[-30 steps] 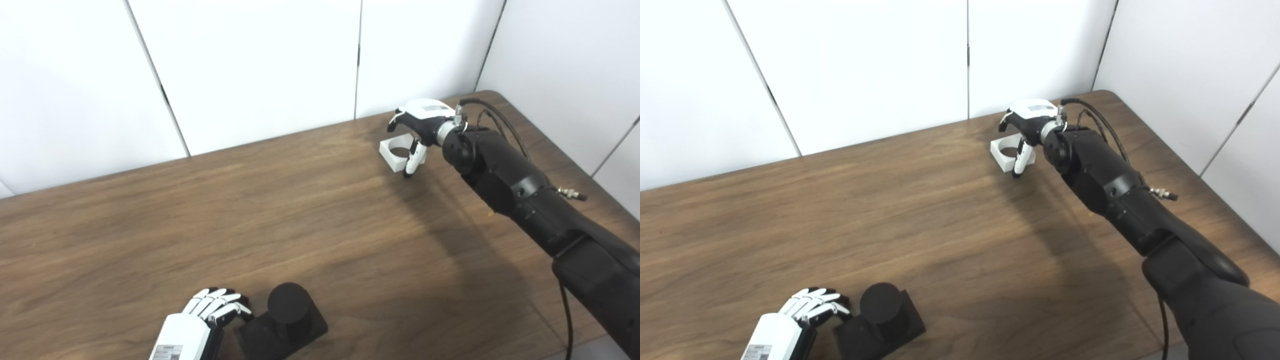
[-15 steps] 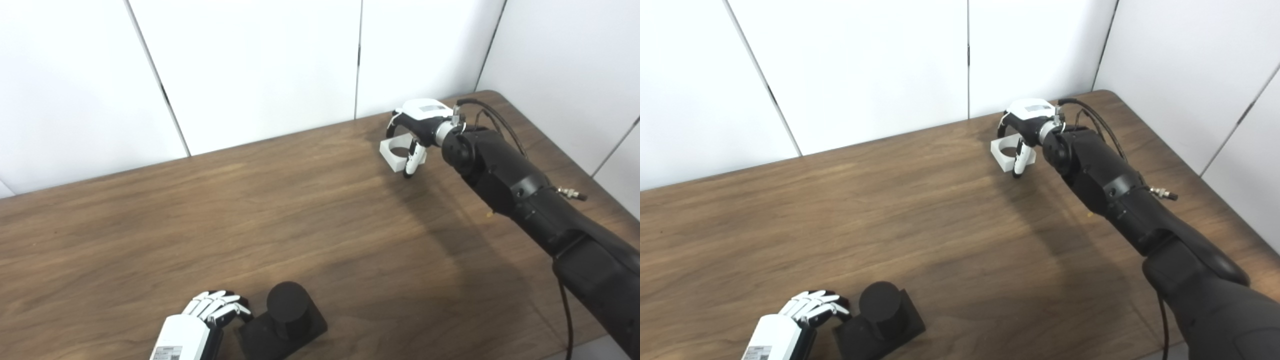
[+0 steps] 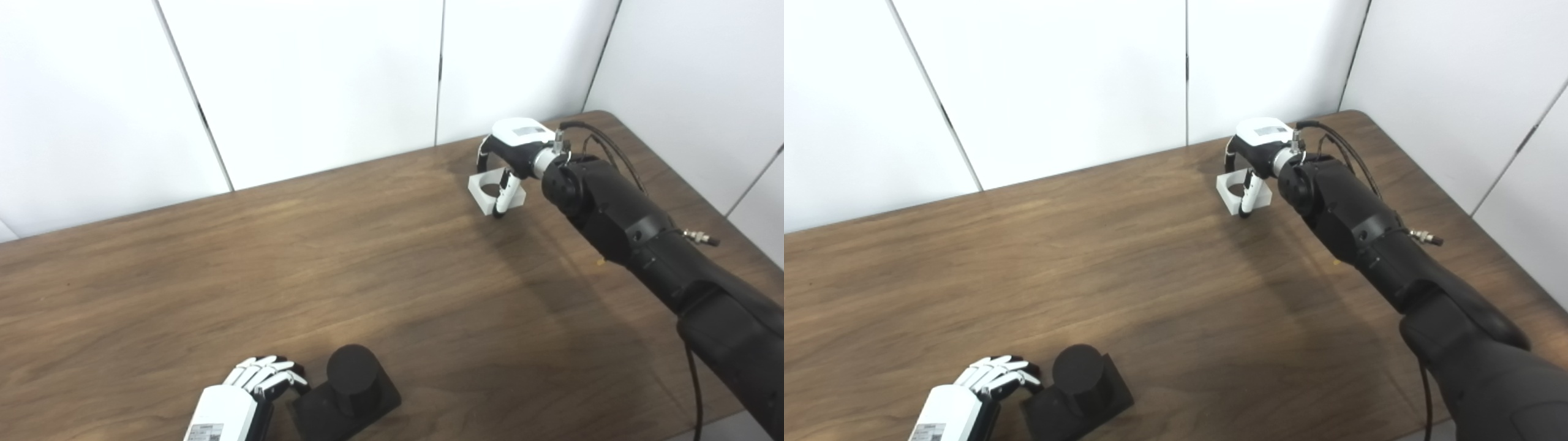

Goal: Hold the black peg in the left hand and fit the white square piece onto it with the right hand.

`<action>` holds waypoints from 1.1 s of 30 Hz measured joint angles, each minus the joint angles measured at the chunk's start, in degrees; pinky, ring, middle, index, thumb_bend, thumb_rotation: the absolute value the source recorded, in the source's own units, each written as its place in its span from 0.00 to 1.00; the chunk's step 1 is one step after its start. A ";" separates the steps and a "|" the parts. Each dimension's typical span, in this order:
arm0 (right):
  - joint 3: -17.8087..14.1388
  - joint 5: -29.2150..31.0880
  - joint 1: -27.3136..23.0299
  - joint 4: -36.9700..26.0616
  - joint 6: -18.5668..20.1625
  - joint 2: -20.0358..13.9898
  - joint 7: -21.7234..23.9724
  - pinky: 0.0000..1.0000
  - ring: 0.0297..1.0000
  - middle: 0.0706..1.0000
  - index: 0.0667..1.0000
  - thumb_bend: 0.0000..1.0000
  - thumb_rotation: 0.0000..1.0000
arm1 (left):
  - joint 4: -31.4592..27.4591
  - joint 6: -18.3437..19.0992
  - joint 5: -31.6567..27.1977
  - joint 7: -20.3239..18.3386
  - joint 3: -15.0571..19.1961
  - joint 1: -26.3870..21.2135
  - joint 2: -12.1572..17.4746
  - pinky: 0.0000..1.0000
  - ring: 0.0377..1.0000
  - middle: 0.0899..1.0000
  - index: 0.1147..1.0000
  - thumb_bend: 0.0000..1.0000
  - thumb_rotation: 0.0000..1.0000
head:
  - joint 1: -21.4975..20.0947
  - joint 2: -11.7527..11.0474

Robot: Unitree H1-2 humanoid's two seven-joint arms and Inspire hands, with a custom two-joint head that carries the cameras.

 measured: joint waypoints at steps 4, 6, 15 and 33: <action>-0.08 0.07 0.24 -0.01 -0.87 -0.03 -0.69 0.78 0.85 0.79 0.45 0.52 0.13 | -0.01 0.00 0.00 -0.02 0.01 0.00 0.00 0.83 0.78 0.70 0.42 0.52 0.05 | 0.09 0.00; -0.22 0.09 0.44 -0.03 -1.39 -0.04 -1.00 0.77 0.84 0.78 0.45 0.52 0.13 | -0.01 0.00 0.01 -0.02 0.00 0.00 0.00 0.83 0.78 0.70 0.42 0.52 0.05 | 0.09 0.00; -0.32 0.03 1.44 -0.99 -2.77 -0.56 -2.15 0.77 0.83 0.75 0.45 0.52 0.13 | -0.01 0.00 0.05 -0.02 -0.06 -0.03 -0.04 0.83 0.78 0.70 0.42 0.52 0.05 | 0.79 0.17; -2.07 -1.17 6.68 -49.24 -1.28 -3.19 22.04 1.00 0.87 0.78 0.45 0.52 0.13 | -1.94 2.47 1.41 -2.85 -0.60 -0.27 -1.03 0.80 0.77 0.69 0.42 0.52 0.05 | 7.82 5.45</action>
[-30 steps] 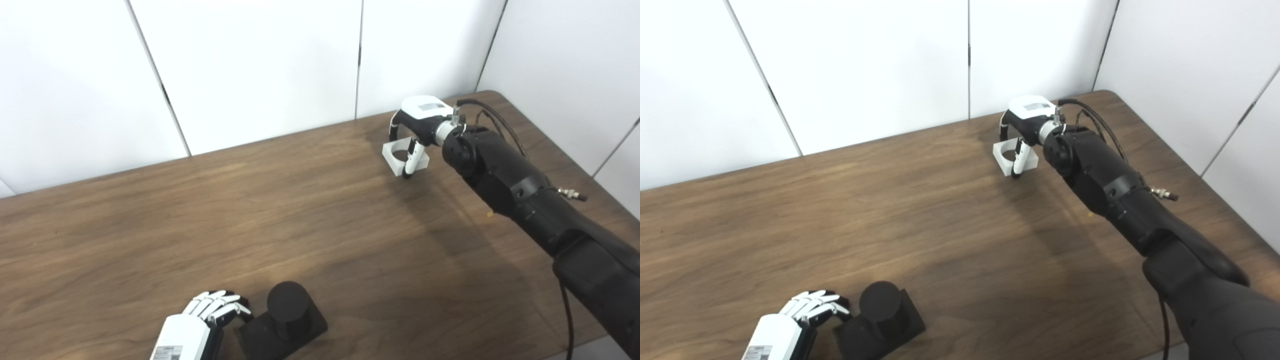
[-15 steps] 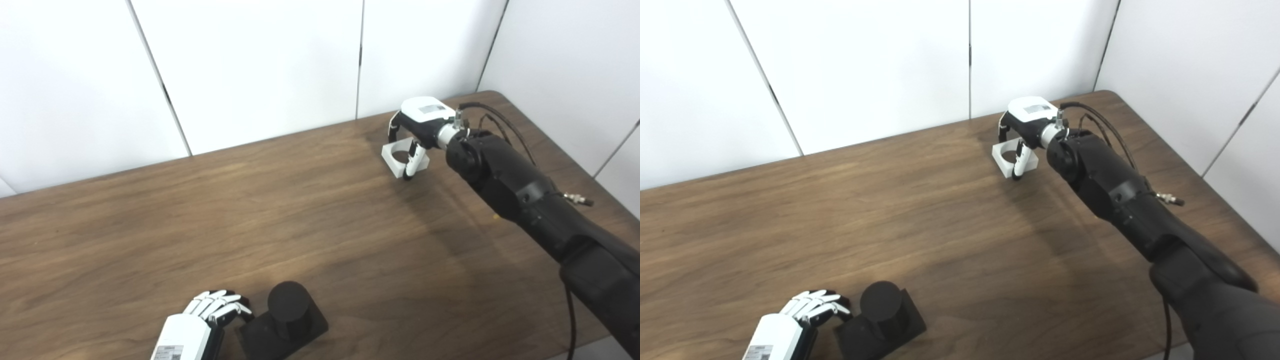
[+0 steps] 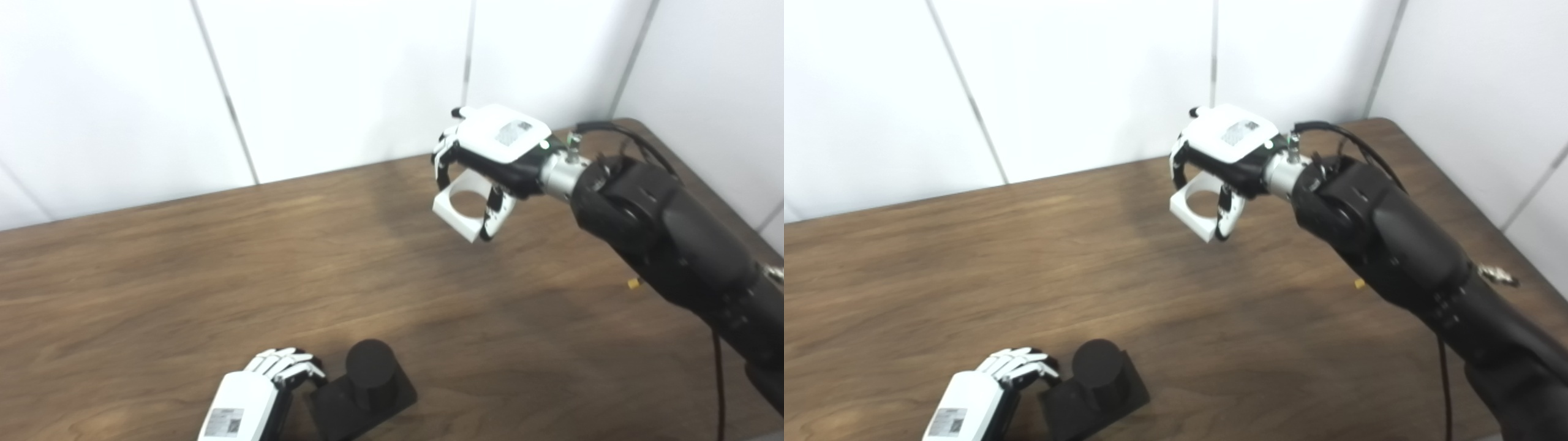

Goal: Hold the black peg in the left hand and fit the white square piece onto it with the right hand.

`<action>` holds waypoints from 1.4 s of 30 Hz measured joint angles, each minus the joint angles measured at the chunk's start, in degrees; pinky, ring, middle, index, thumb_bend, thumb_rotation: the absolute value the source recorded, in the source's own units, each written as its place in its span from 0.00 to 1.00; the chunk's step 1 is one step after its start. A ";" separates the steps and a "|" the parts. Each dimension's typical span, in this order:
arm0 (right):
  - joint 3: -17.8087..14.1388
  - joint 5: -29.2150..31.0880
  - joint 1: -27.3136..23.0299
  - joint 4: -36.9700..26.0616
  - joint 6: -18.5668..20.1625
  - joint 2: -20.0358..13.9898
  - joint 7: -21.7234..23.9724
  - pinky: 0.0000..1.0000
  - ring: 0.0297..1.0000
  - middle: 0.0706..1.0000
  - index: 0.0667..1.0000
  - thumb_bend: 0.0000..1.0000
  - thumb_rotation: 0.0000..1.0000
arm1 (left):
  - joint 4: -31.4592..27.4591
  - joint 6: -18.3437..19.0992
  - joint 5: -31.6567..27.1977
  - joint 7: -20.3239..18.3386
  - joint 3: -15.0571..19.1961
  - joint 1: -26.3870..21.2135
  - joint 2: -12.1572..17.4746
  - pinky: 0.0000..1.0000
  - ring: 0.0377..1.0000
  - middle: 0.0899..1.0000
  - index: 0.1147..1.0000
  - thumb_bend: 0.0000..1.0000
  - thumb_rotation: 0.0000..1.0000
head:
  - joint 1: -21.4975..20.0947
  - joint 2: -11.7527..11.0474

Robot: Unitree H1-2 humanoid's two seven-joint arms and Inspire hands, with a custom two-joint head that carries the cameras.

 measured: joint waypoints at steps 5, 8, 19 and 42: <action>-0.27 2.22 -0.59 -8.57 2.37 2.06 9.06 0.97 0.87 0.77 0.45 0.52 0.13 | -1.46 2.08 1.19 -2.33 -0.43 -0.03 -1.11 0.80 0.78 0.70 0.42 0.52 0.05 | 2.98 1.66; -0.29 3.08 -1.31 -12.63 3.10 3.84 12.85 0.95 0.86 0.76 0.45 0.52 0.13 | -1.69 2.60 1.80 -2.73 -0.53 -0.04 -1.52 0.80 0.78 0.70 0.42 0.52 0.05 | 3.51 2.37; -0.38 3.69 -3.66 -21.63 7.79 9.58 24.37 0.96 0.88 0.77 0.45 0.52 0.13 | -1.96 4.26 3.02 -3.56 -1.17 -0.48 -2.54 0.80 0.79 0.70 0.42 0.52 0.05 | 3.25 4.13; 2.60 -0.68 0.92 -21.65 5.98 15.20 27.64 1.00 0.90 0.77 0.45 0.52 0.13 | -3.36 4.72 3.33 -6.18 -1.16 -0.70 -2.89 0.81 0.79 0.70 0.42 0.52 0.05 | 3.60 5.98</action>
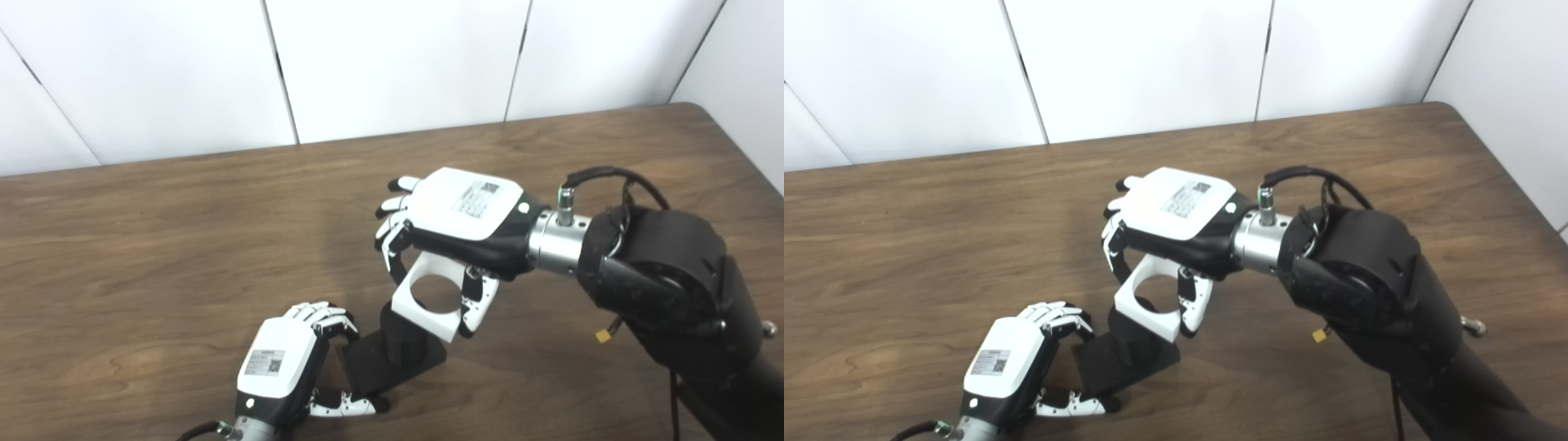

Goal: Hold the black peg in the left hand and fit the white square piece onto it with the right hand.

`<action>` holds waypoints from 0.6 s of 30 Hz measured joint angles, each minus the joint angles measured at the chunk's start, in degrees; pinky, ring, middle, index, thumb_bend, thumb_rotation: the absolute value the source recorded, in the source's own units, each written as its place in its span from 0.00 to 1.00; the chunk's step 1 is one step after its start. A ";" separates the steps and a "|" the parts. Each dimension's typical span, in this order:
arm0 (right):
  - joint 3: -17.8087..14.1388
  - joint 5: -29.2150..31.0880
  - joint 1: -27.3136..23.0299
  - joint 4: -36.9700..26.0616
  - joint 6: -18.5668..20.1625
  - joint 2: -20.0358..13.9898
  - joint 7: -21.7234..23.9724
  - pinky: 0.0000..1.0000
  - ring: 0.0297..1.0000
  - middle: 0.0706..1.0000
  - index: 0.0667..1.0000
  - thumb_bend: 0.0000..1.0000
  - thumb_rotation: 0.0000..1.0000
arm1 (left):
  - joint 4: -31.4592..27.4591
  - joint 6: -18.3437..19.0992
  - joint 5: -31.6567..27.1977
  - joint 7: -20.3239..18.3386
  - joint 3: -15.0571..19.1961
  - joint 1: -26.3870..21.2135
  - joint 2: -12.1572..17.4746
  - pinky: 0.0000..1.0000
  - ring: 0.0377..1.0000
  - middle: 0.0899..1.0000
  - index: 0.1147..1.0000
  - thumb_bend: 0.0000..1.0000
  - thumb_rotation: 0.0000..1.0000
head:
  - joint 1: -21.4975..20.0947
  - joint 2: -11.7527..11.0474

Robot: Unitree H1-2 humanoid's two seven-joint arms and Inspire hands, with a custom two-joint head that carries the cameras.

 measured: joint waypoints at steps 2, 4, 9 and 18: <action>0.34 0.02 0.06 0.46 -0.11 0.08 0.00 1.00 0.90 0.77 0.45 0.52 0.13 | 0.00 0.00 0.04 -0.01 0.00 -0.01 -0.02 0.81 0.79 0.70 0.42 0.52 0.05 | 0.00 0.00; 0.43 -0.01 0.02 1.16 -0.24 0.13 0.00 1.00 0.90 0.77 0.45 0.52 0.13 | -0.05 0.02 0.04 -0.06 0.01 0.02 -0.05 0.81 0.79 0.70 0.42 0.52 0.05 | 0.00 0.00; 0.85 0.12 -0.70 1.60 -1.36 0.61 0.00 1.00 0.91 0.77 0.45 0.52 0.13 | -0.38 0.15 0.04 -0.42 0.01 0.07 -0.17 0.81 0.79 0.70 0.42 0.52 0.05 | 0.00 0.18; 1.21 0.16 -1.53 2.02 -2.30 1.84 0.02 1.00 0.92 0.78 0.45 0.52 0.13 | -0.38 0.28 0.21 -0.49 0.01 0.11 -0.46 0.81 0.79 0.70 0.42 0.52 0.05 | -0.09 0.09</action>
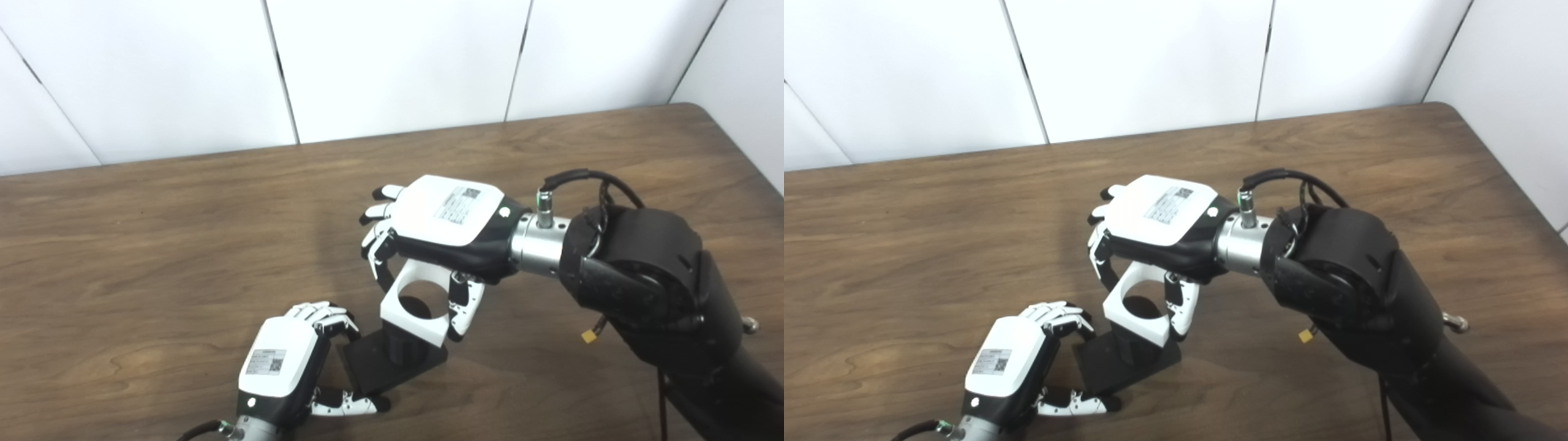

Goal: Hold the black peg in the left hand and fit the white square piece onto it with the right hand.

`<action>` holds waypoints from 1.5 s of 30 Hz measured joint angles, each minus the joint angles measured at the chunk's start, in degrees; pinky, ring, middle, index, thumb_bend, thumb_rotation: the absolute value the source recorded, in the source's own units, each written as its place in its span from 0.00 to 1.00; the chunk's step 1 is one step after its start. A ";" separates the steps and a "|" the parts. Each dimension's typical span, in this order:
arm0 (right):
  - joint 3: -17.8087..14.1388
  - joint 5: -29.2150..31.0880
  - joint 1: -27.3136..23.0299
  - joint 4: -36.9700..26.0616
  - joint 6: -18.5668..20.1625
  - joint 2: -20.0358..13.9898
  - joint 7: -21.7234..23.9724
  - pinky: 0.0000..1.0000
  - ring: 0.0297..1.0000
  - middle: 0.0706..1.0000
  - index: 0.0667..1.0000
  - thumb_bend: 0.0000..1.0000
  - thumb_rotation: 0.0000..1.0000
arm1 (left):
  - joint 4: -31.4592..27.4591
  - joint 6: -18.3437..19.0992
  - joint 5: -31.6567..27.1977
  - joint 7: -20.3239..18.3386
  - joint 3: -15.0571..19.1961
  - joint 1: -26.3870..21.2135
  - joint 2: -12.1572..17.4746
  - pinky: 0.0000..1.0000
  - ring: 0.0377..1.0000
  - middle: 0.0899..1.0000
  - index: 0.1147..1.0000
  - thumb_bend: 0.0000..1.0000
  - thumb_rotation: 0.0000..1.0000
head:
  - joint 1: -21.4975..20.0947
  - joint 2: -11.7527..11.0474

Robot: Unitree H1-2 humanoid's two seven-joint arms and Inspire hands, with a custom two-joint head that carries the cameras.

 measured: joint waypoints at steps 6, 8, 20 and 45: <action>0.23 -0.04 0.01 0.95 -0.03 1.08 -0.03 1.00 0.91 0.78 0.45 0.52 0.13 | -0.02 0.00 0.27 0.05 0.01 0.02 -0.10 0.81 0.79 0.70 0.42 0.52 0.05 | 0.00 0.00; 0.45 -0.12 0.01 0.98 -0.04 1.63 -0.03 1.00 0.92 0.78 0.45 0.52 0.13 | -0.11 0.01 0.38 -0.11 0.02 0.02 -0.12 0.81 0.79 0.70 0.42 0.52 0.05 | -0.18 0.17; 1.70 -0.55 1.86 1.54 -1.28 2.58 -0.13 1.00 0.90 0.78 0.45 0.52 0.13 | -0.54 0.24 0.82 -0.83 0.11 0.10 -0.36 0.81 0.79 0.70 0.42 0.52 0.05 | 0.00 0.70; 1.92 -1.33 2.46 2.06 -2.59 2.80 -0.37 1.00 0.91 0.78 0.45 0.52 0.13 | -0.76 0.40 0.92 -0.92 0.11 0.20 -0.48 0.81 0.79 0.70 0.42 0.52 0.05 | 0.09 0.79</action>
